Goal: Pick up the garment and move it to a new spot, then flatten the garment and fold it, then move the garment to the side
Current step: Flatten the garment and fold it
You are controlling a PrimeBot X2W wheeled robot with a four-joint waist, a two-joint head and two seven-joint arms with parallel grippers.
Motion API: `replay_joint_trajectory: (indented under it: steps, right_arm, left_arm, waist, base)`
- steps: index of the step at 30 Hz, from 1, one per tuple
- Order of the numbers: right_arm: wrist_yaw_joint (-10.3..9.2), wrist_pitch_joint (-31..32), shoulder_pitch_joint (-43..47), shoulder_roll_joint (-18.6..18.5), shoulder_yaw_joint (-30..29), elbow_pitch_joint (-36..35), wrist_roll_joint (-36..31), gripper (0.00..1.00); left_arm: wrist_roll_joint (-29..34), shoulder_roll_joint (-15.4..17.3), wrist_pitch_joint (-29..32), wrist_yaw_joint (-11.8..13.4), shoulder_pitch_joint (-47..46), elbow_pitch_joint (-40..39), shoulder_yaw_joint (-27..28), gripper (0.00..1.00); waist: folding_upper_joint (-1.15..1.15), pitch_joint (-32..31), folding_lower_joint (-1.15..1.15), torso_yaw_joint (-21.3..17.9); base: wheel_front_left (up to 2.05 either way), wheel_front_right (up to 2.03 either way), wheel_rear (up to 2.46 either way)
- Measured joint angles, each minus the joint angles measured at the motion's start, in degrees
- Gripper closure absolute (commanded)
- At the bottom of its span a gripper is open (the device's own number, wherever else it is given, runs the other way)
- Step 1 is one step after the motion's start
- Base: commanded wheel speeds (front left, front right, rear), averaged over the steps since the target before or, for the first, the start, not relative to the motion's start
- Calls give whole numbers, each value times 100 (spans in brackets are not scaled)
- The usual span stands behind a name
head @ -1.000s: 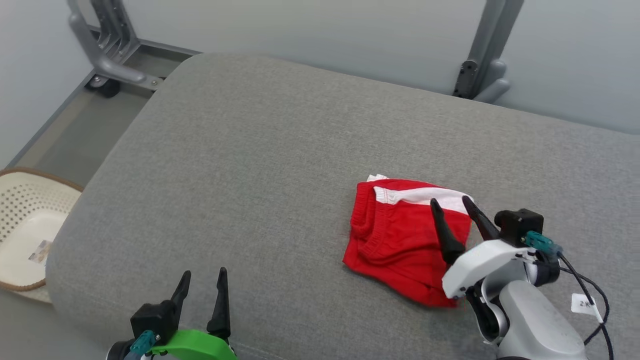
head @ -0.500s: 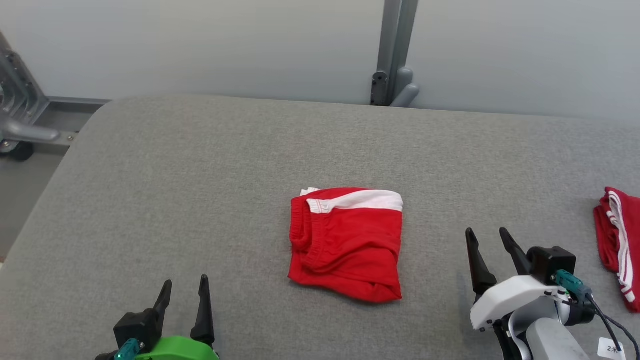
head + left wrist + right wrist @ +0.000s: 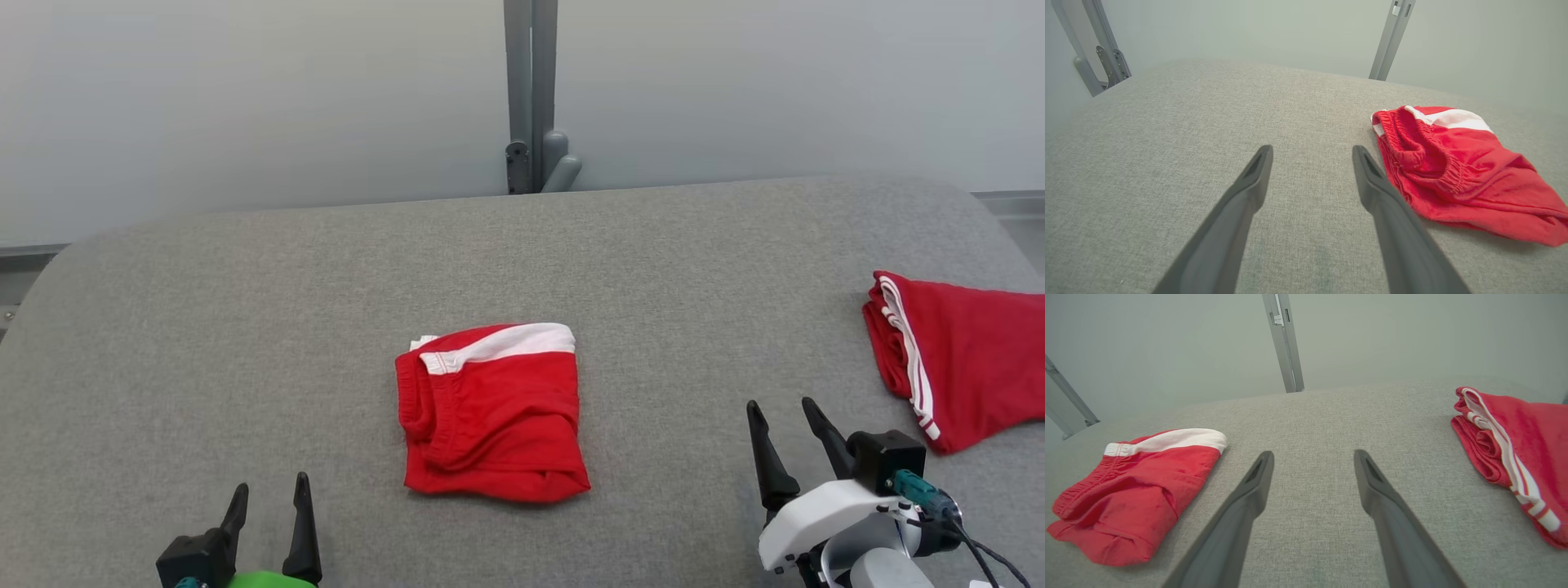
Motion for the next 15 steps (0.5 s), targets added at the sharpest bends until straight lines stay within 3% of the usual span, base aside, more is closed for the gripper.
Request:
replay_joint_trajectory:
  steps: [15]
  right_arm:
    - [0, 0, 124, 0, 38, -265, -82, 0]
  left_arm:
    - [74, -1, 0, -11, 71, -34, 125, 0]
  waist:
    - [0, -44, 0, -334]
  base:
    - [0, 0, 0]
